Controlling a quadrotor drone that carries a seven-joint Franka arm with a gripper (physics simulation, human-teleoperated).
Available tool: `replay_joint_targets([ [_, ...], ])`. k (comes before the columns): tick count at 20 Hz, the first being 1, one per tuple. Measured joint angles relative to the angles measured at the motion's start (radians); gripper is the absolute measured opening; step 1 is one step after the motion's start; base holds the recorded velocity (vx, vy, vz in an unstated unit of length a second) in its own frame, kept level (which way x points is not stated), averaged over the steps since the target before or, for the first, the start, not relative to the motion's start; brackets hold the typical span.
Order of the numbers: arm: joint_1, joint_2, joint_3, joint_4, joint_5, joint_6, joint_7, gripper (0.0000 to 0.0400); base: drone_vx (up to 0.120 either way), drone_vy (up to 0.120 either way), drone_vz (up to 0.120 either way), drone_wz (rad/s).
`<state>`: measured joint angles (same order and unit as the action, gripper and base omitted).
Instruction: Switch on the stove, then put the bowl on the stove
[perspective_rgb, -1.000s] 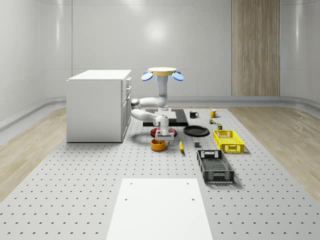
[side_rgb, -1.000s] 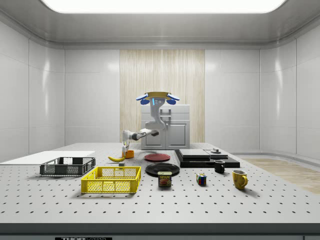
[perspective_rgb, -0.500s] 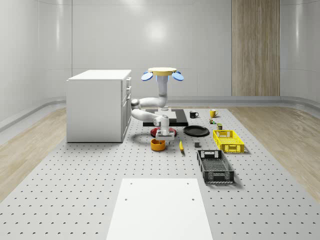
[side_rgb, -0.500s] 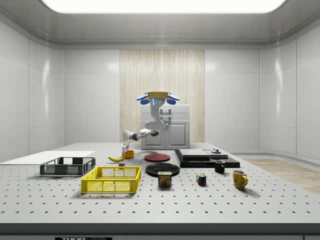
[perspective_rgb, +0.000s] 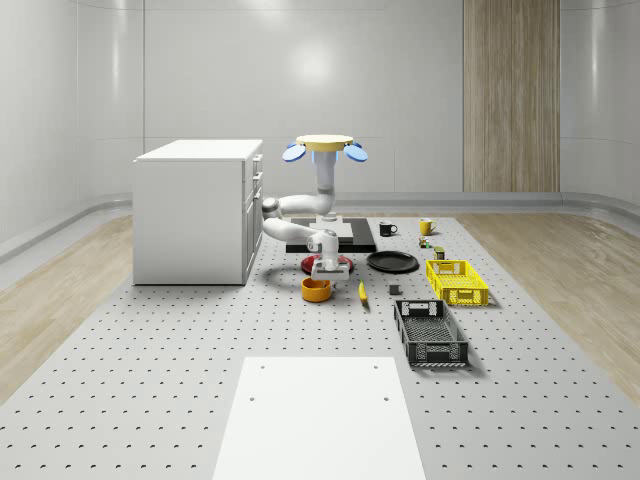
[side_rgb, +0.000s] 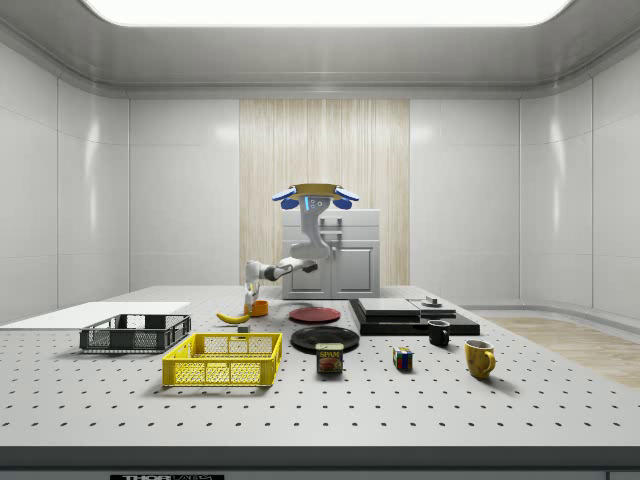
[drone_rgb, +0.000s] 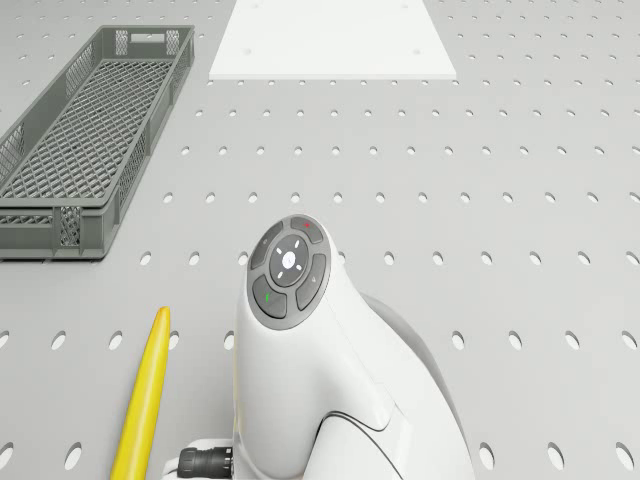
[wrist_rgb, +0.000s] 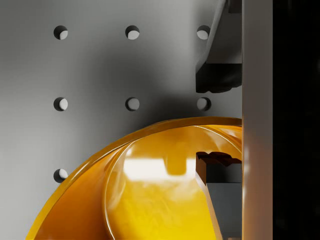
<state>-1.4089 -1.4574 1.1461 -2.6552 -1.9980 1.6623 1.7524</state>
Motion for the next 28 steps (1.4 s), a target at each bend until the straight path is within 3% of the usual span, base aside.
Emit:
replay_joint_targets([
  [5, 0.001, 0.001, 0.0, -0.001, -0.001, -0.001, 0.0, 0.0115, 0.0, 0.0, 0.0, 0.0],
  [10, 0.005, 0.0, 0.017, -0.01, 0.015, -0.011, 0.0, 0.0104, 0.0, 0.0, 0.0, 0.0],
  [13, 0.011, -0.003, 0.045, -0.022, 0.04, -0.025, 0.001, 0.0102, 0.0, 0.0, 0.12, 0.0],
  [28, 0.014, -0.015, 0.087, -0.037, 0.082, -0.037, 0.005, 0.01, -0.12, 0.112, 0.112, 0.0],
])
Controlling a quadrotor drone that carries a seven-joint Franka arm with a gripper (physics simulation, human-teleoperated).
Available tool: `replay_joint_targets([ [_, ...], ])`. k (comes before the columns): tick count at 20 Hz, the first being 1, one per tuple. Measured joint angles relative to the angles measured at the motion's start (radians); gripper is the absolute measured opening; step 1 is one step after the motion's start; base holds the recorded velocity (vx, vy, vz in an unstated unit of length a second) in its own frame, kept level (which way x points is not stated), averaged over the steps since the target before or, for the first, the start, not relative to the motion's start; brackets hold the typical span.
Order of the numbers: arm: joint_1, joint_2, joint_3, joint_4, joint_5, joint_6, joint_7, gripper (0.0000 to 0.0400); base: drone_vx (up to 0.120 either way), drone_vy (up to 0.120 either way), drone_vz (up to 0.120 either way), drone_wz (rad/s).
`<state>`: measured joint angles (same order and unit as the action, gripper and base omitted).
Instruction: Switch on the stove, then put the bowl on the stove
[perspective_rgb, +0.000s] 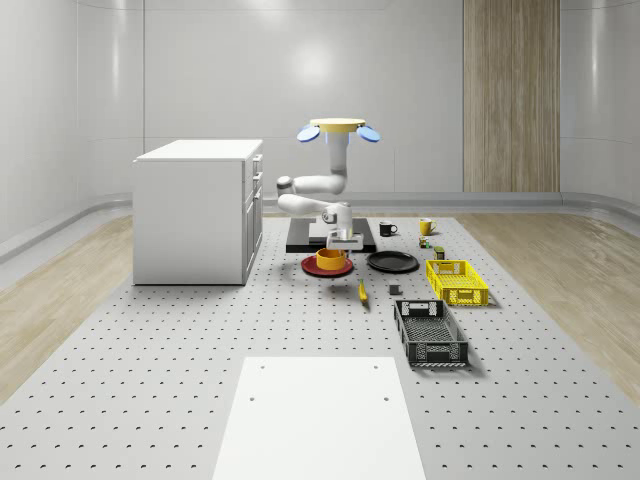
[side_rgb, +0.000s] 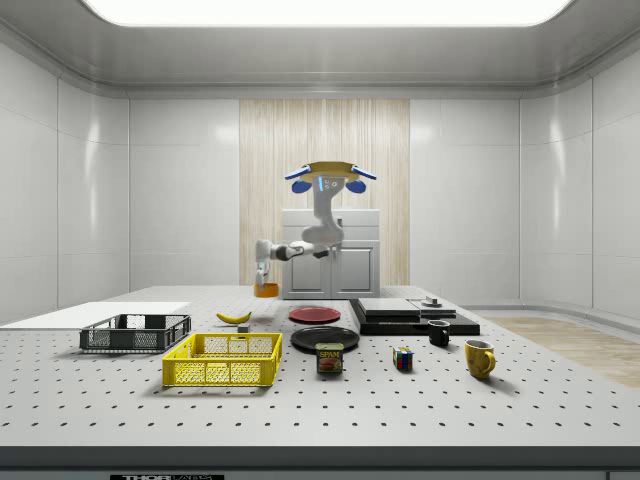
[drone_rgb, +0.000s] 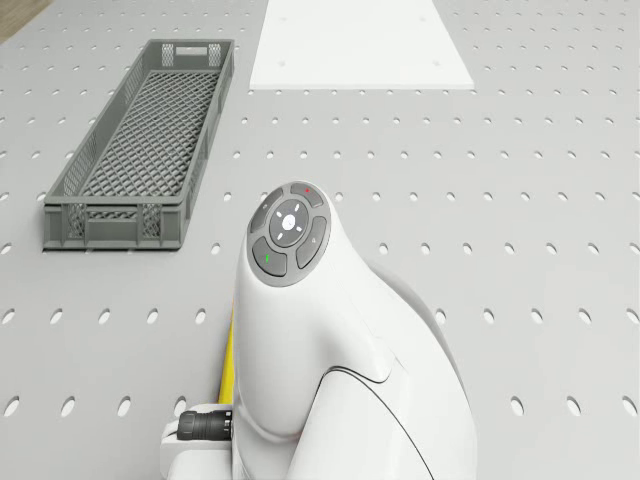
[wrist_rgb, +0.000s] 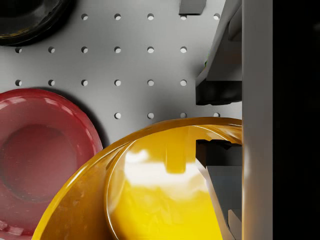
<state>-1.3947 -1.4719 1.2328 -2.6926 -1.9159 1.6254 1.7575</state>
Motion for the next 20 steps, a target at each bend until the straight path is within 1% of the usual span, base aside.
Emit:
replay_joint_targets([
  [5, -0.001, -0.003, 0.001, 0.0, 0.002, 0.002, 0.001, 0.01, -0.12, 0.0, 0.0, 0.0],
  [8, -0.002, -0.005, 0.002, 0.0, 0.003, 0.004, 0.001, 0.01, -0.12, 0.0, 0.12, 0.0],
  [10, -0.002, -0.006, 0.002, 0.0, 0.004, 0.005, 0.002, 0.01, -0.12, 0.0, 0.0, 0.0],
  [12, -0.003, -0.007, 0.002, 0.0, 0.005, 0.006, 0.002, 0.01, -0.12, 0.06, 0.0, 0.0],
  [20, -0.004, -0.012, 0.002, 0.0, 0.007, 0.01, 0.003, 0.01, -0.12, 0.0, 0.0, 0.0],
])
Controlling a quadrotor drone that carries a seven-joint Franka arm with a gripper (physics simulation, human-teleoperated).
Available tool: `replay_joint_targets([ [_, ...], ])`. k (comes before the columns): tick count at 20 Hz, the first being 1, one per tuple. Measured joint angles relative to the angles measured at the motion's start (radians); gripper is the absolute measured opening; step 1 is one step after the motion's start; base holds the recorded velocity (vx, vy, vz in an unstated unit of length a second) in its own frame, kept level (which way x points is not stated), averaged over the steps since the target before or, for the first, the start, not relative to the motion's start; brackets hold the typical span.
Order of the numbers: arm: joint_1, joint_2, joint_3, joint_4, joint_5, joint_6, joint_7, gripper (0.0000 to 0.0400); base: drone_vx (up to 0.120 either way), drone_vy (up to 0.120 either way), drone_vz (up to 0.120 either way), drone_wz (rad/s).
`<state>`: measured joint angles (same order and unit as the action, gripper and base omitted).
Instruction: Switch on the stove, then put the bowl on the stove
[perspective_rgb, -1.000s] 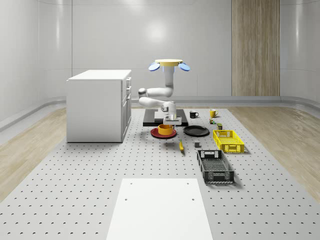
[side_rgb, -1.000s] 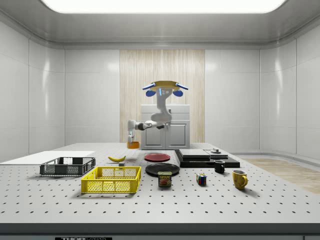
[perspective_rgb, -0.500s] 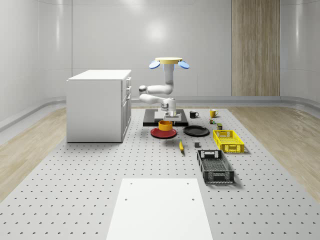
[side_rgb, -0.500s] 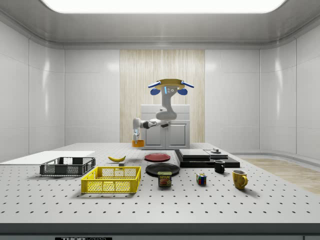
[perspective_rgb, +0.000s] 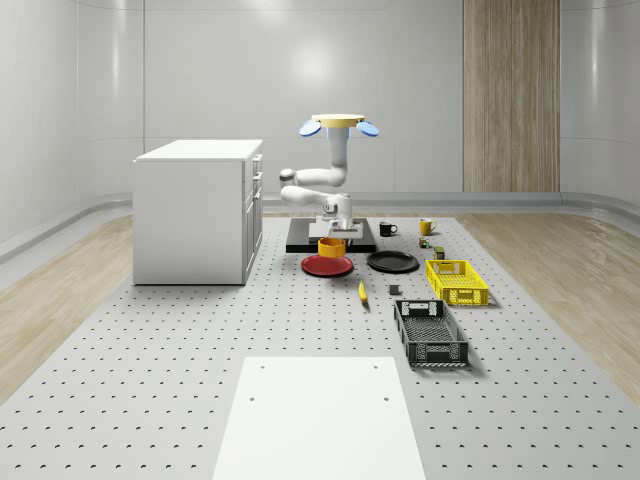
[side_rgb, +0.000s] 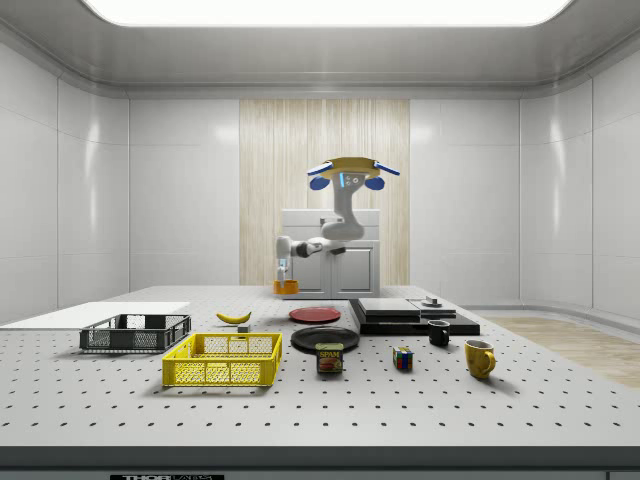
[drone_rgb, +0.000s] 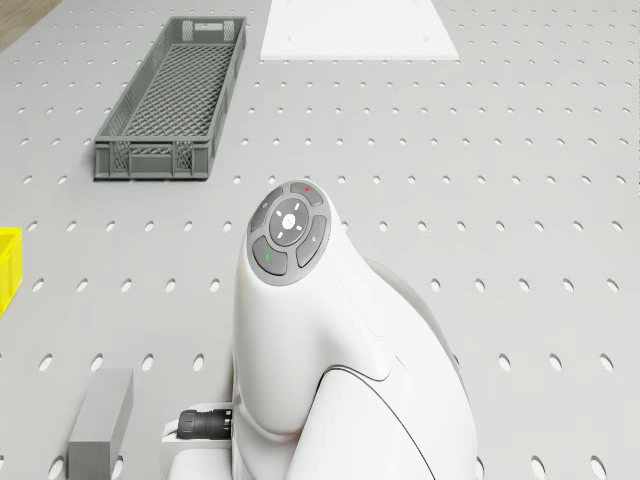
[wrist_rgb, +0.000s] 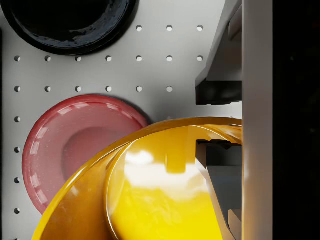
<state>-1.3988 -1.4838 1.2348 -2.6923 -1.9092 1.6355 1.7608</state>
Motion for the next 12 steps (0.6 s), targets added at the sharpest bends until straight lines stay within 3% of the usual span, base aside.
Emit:
replay_joint_targets([
  [12, -0.002, -0.006, 0.0, 0.0, 0.003, 0.005, 0.002, 0.01, -0.12, 0.0, 0.0, 0.0],
])
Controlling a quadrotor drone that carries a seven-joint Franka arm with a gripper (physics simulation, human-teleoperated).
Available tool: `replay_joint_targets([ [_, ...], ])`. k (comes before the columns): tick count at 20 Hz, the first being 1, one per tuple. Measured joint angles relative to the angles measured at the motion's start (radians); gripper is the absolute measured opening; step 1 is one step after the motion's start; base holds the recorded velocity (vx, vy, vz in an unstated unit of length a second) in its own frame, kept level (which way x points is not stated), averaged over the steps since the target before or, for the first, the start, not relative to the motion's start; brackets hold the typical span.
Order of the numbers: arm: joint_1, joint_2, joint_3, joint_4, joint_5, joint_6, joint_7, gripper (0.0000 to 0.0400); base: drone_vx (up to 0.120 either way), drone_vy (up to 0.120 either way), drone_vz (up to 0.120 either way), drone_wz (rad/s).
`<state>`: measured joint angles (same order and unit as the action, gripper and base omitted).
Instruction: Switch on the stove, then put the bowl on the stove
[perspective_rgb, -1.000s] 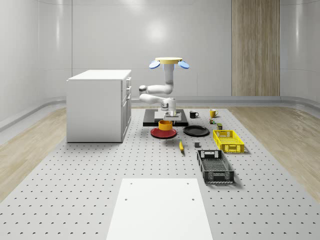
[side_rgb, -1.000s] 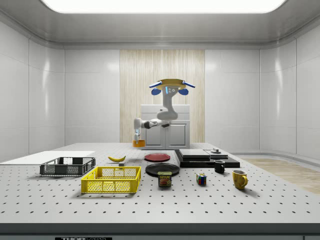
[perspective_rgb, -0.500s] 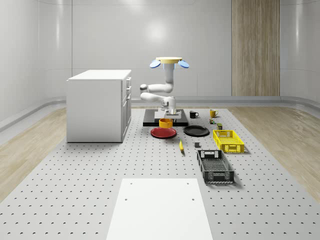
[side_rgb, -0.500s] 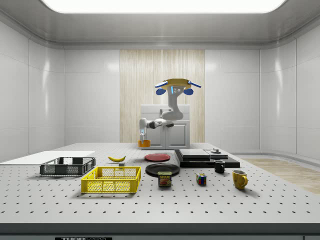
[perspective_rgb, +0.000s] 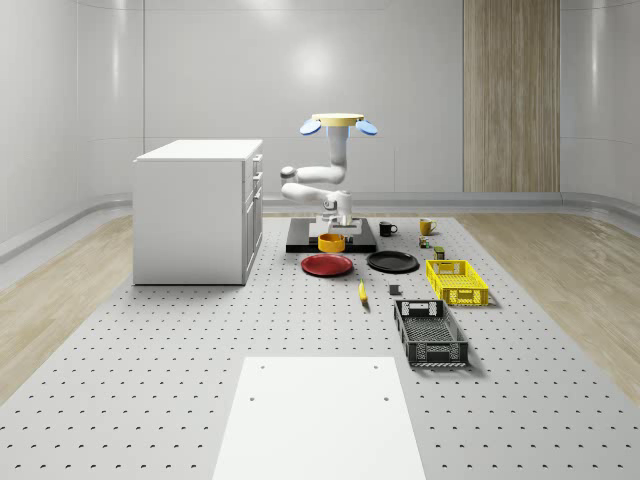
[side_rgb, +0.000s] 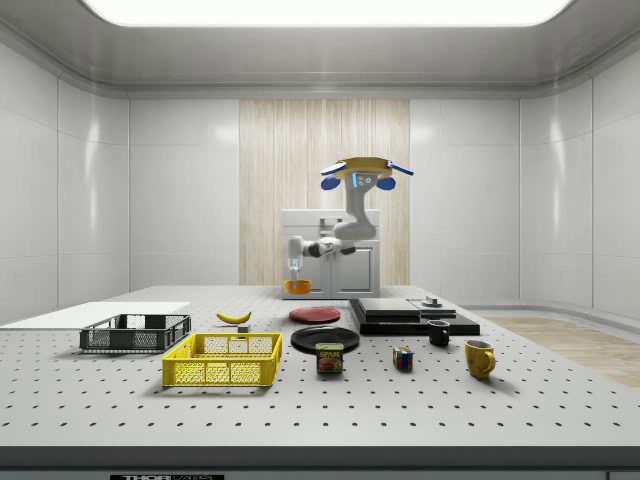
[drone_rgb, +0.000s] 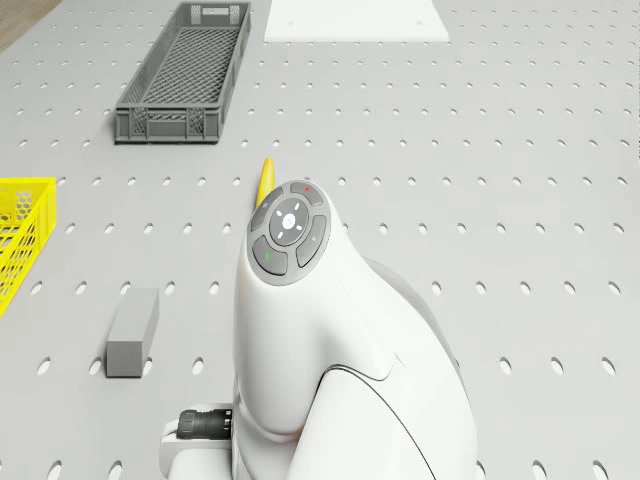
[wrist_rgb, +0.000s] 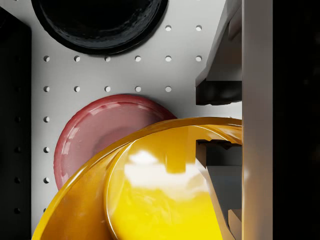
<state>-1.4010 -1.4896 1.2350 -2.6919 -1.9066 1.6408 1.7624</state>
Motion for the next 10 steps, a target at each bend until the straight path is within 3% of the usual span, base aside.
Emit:
replay_joint_targets([
  [10, -0.002, -0.004, 0.0, 0.0, 0.002, 0.004, 0.001, 0.01, -0.12, 0.0, 0.0, 0.0],
])
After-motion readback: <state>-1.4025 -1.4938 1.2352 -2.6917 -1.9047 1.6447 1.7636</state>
